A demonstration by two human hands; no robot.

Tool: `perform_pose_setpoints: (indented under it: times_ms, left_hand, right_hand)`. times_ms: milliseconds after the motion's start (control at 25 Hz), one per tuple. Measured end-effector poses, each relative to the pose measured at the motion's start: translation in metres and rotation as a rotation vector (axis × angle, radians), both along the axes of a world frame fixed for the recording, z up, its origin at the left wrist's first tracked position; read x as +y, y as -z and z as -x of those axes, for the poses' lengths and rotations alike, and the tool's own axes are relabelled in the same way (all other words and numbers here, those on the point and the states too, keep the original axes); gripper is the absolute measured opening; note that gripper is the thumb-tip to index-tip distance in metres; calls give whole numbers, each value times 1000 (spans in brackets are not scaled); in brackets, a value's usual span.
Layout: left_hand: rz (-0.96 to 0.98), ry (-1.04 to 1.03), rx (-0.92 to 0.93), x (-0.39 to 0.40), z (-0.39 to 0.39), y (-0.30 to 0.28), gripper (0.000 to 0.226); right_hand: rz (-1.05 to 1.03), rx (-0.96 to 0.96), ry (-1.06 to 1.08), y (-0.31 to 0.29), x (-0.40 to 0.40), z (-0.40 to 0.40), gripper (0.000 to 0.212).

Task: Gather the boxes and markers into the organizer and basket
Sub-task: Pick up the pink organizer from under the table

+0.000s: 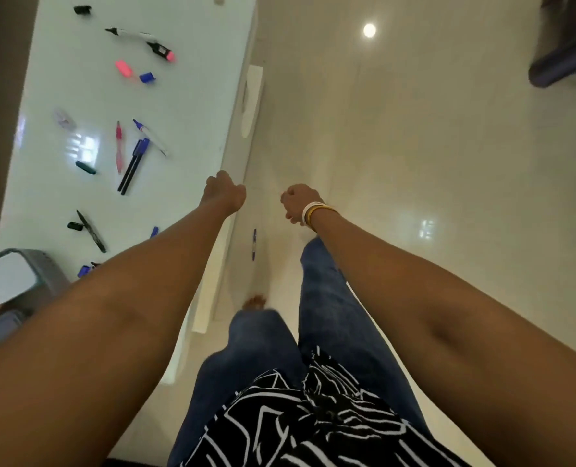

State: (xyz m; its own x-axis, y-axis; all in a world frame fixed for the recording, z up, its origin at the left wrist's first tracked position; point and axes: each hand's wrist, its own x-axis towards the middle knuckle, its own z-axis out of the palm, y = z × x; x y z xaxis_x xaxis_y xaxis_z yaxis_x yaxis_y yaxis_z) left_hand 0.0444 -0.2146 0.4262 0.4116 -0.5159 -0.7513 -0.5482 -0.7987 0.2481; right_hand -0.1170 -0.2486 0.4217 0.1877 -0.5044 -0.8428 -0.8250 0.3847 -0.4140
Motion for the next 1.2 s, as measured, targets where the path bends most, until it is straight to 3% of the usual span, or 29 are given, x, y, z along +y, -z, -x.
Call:
perform_pose_setpoints:
  times_ms: [320,560,640,720,920,1080,1200]
  left_hand:
    - [62,-263,47,-154,22,-7,60]
    - [103,-349,2,-249,-4,35,56]
    - [131,-415,-73,-261,-14,56,54]
    - [169,-438,-221,-267,-21,82,51]
    - [241,-497,-507,-272,-17,172,53]
    - [192,-418,-660,-260,16,235,65]
    - [192,-374,-852,-255,21,271,72]
  right_hand:
    - [25,6,-202,-4,-183,1,34]
    - [57,73,-317,46,-288,-43,25]
    - [41,98,-352,70,-305,-52,31]
    - [-10,105,-453,103,-314,-60,23]
    - [-64,139,-696,218,-333,-76,27]
    - [-54,110,-695,299,-344,-93,26]
    - [-59,51,-607,361,-351,-129,39]
